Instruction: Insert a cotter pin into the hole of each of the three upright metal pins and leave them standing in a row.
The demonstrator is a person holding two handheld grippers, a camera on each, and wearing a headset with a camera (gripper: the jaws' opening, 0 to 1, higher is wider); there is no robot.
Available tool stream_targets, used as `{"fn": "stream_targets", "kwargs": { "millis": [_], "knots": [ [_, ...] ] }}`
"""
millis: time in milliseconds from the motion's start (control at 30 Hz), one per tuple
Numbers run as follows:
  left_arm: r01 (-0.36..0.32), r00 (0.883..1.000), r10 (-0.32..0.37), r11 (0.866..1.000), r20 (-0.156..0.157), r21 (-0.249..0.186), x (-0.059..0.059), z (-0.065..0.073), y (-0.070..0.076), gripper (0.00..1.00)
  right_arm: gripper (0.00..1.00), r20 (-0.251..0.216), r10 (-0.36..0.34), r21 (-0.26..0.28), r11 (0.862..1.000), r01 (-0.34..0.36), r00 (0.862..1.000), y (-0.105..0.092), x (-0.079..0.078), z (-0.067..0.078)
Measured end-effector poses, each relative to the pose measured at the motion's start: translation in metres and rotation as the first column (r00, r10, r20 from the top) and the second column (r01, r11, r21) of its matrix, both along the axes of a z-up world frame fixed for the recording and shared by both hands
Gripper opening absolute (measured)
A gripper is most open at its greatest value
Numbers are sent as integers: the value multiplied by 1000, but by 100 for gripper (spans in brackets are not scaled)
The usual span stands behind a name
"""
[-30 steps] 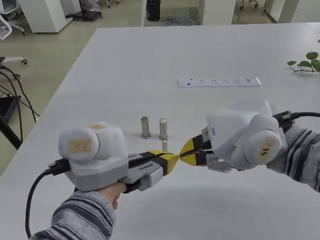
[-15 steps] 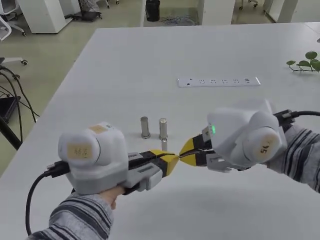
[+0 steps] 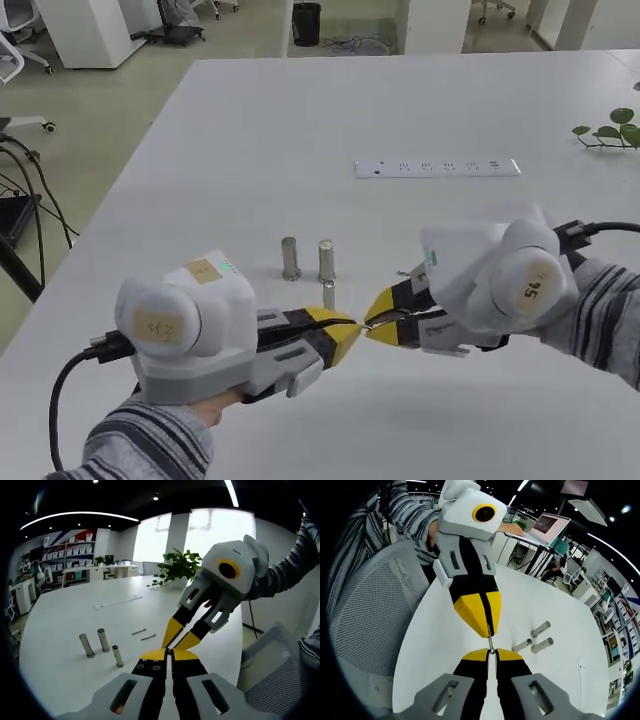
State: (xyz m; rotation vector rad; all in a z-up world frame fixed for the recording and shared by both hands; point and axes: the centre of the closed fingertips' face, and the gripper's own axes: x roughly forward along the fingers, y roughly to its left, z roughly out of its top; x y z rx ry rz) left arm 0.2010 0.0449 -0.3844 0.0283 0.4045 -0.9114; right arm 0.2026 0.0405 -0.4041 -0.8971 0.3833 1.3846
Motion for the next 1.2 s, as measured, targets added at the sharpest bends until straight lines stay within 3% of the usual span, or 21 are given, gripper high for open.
{"fn": "stream_targets", "kwargs": {
  "millis": [233, 333, 567, 1200],
  "knots": [
    [28, 1000, -28, 1000, 10, 15, -4, 0, 0, 0, 0, 3, 22, 0, 1000, -22, 1000, 1, -6, 0],
    [14, 1000, -13, 1000, -16, 2, -4, -1, 3, 0, 0, 34, 32, -3, 999, -32, 999, 1, -5, 2],
    [-11, 999, 10, 1000, -33, -18, -1, -1, 4, 0, 0, 45, 33, -3, 999, -32, 998, 1, -3, 3],
    [-20, 999, 20, 1000, -37, -10, 1, -4, 1, 0, 0, 27, 29, -16, 999, -28, 999, 1, -3, -3]
  ]
}}
